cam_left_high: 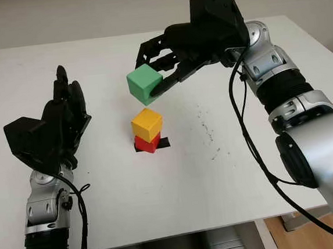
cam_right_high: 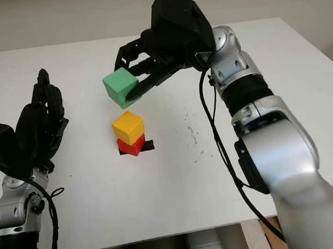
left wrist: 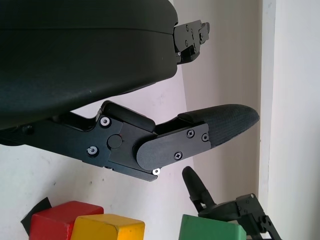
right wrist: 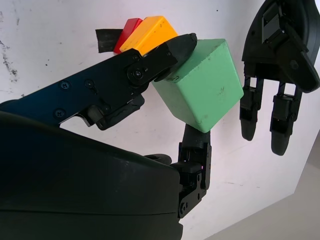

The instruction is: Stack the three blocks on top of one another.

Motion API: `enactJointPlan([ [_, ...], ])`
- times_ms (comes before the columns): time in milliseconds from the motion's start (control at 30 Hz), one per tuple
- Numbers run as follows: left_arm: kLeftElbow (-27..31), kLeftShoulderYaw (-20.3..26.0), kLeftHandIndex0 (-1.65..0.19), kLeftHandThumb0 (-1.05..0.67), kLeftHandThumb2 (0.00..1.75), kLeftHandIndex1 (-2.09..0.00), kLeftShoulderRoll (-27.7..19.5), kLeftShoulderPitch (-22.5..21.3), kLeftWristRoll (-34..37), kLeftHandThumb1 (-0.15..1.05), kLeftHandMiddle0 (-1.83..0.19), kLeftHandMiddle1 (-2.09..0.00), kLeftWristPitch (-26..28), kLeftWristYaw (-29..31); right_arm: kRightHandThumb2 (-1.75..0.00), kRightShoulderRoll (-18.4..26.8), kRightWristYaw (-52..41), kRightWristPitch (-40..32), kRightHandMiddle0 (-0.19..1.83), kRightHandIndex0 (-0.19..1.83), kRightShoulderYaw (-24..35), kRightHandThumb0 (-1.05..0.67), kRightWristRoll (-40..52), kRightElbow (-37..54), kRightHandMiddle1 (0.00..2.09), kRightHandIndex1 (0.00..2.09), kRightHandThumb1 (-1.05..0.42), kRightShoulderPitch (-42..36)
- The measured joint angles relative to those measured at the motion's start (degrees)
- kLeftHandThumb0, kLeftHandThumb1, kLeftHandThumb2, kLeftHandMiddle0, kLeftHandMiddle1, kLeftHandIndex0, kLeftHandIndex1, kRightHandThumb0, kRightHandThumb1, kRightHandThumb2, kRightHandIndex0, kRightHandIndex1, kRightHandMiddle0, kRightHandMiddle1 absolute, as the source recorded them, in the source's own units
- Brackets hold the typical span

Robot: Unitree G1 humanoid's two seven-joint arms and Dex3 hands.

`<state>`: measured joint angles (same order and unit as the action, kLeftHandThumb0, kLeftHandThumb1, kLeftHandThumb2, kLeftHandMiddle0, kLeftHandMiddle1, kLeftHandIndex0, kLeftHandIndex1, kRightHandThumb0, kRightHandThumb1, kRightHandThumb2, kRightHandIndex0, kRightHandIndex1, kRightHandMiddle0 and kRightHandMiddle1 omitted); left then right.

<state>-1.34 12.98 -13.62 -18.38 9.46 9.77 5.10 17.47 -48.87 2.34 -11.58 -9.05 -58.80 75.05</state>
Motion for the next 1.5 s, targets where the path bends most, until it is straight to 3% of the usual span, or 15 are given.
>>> enactJointPlan([
  [367,0.3,-0.1,0.19,-0.83,0.75,0.0,-0.1,0.0,-0.3,1.05,0.19,0.0,0.6,0.0,-0.06,-1.8,-0.4,0.6,0.41,0.34,0.1,-0.46,0.0,-2.9,1.49,0.05,-0.94,-0.1],
  [1500,0.6,-1.0,0.19,-0.82,0.74,0.0,-1.1,0.0,-1.6,1.05,0.19,0.0,0.8,0.5,-0.05,-1.9,-4.0,0.9,0.48,0.38,0.1,-0.55,0.2,-4.0,1.5,0.07,-0.9,-2.9],
])
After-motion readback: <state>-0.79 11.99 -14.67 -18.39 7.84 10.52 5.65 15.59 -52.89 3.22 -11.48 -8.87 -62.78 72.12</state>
